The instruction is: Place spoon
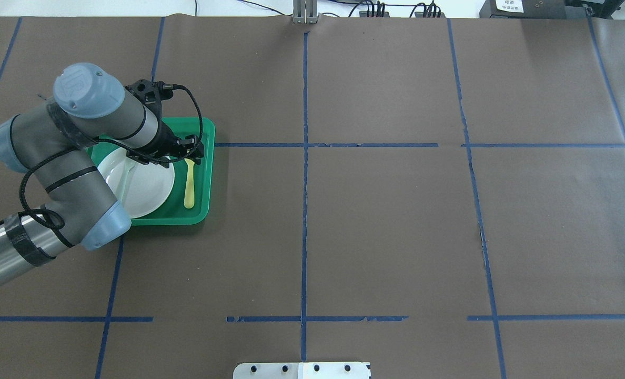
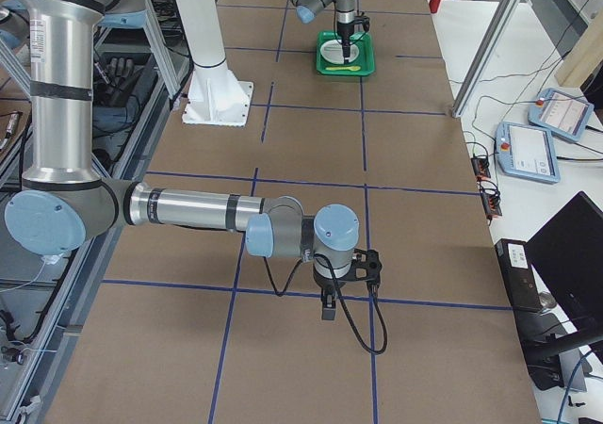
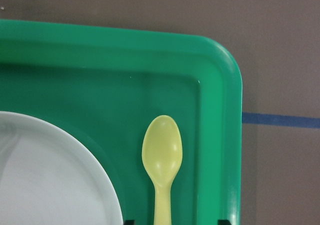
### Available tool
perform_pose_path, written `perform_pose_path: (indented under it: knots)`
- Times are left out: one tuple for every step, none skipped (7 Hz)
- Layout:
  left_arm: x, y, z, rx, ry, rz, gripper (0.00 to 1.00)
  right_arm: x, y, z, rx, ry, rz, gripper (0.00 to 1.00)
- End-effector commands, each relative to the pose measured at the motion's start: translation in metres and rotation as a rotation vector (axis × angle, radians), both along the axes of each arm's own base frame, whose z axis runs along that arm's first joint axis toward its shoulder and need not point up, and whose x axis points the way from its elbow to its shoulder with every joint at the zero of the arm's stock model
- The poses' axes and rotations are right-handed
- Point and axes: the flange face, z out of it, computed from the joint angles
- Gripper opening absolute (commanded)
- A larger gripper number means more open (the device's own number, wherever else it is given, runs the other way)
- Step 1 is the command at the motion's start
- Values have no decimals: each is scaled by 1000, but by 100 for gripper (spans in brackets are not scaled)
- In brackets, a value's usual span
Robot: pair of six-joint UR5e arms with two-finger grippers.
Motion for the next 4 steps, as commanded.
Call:
perform_pose_path:
  knots:
    - [-57,-9,23,98,-35,30,100,0,-1,0,1,0,0,100]
    - [-108,-1,52,142,-57,74,100,0,0,0,0,0,0,100]
    - [-160,3,88,169,-79,117,100,0,0,0,0,0,0,100]
    - [-220,3,130,247,-147,164,100,0,-1,-1,1,0,0,100]
